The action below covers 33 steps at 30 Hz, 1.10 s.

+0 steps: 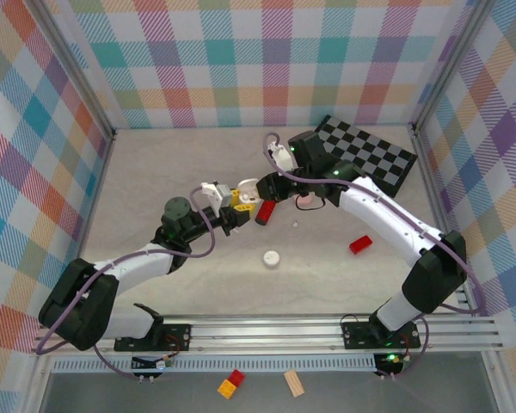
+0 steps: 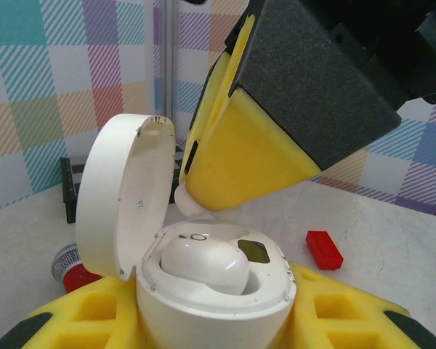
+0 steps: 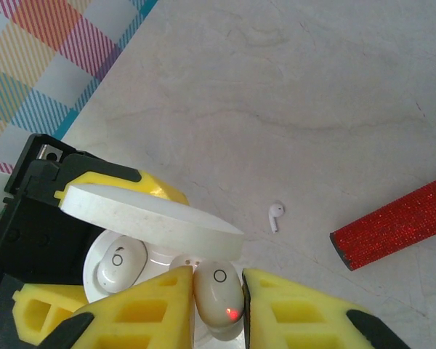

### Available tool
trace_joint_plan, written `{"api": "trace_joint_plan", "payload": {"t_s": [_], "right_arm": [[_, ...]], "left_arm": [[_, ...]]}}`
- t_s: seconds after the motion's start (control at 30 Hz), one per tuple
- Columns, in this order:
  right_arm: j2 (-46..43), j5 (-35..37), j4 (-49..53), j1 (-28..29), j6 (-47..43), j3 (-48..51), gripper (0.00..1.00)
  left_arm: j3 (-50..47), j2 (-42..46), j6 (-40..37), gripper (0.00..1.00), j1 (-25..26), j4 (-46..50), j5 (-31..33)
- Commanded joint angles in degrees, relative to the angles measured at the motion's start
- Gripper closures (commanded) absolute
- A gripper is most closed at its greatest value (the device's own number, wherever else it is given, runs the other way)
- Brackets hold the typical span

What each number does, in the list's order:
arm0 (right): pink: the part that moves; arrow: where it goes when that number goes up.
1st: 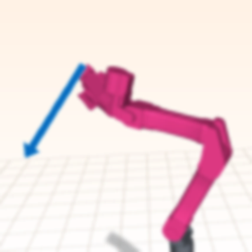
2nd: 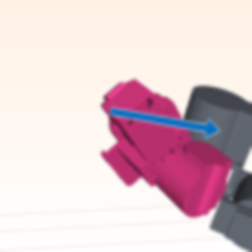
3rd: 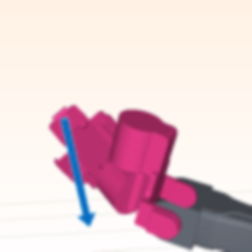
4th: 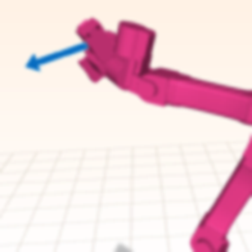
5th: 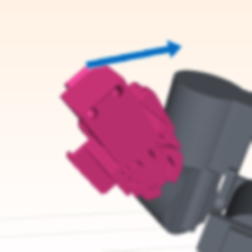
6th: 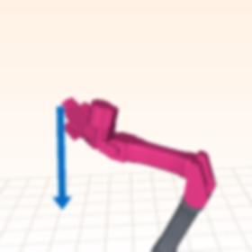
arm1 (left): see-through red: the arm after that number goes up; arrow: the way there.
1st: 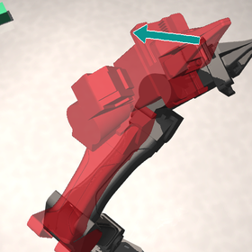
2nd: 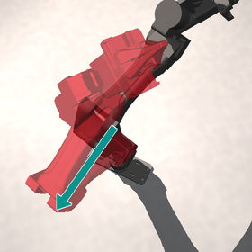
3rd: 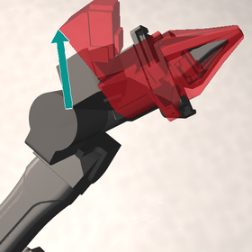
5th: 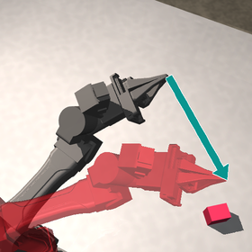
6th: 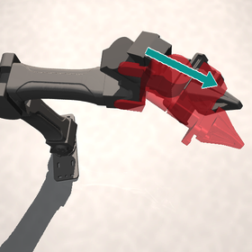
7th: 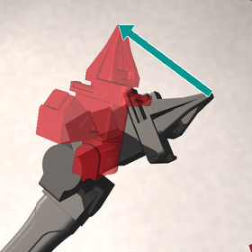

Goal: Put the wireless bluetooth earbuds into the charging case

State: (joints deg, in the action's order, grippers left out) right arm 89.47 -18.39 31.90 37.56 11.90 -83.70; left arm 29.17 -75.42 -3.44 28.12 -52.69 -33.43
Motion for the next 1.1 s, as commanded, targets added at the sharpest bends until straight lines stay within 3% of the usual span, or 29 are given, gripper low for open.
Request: {"api": "trace_joint_plan", "payload": {"t_s": [0.0, 1.07], "right_arm": [[-0.1, -2.3, -1.5, 0.2, -0.6, -0.7, 0.76], [-1.8, -3.1, -6.7, 0.3, 1.4, 4.9, 0.76]], "left_arm": [[1.7, -0.9, 0.5, 0.72, 0.8, -2.8, -0.9], [3.3, -0.6, 0.7, 0.73, 0.8, -2.8, -2.0]]}}
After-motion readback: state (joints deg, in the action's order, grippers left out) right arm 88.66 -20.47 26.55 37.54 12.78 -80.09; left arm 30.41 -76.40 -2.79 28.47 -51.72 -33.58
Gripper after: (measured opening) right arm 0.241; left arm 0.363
